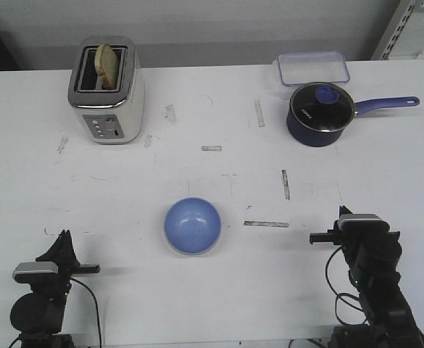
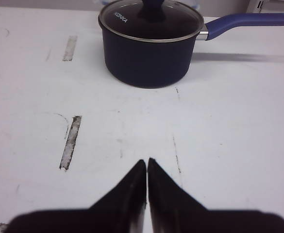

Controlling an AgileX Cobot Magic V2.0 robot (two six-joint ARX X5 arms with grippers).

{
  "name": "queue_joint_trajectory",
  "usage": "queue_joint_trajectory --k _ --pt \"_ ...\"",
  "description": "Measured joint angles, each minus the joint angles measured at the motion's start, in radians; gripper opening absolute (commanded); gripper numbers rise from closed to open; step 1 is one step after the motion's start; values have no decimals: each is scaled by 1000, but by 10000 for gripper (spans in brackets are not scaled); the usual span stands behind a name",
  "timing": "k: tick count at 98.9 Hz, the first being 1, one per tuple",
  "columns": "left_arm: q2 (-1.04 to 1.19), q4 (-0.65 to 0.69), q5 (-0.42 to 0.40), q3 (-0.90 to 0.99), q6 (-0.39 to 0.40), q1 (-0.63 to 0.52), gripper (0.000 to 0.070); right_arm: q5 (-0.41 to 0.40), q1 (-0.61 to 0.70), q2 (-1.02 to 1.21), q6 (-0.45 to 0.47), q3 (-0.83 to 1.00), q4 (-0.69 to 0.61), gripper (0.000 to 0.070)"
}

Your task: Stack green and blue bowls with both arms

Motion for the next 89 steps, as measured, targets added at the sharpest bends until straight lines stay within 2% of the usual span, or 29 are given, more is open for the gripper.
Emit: queue_joint_trajectory --k 70,89 --pt "0 0 0 0 0 0 1 0 0 0 0 0 0 0" --pt "0 0 0 0 0 0 1 0 0 -60 -20 -9 6 0"
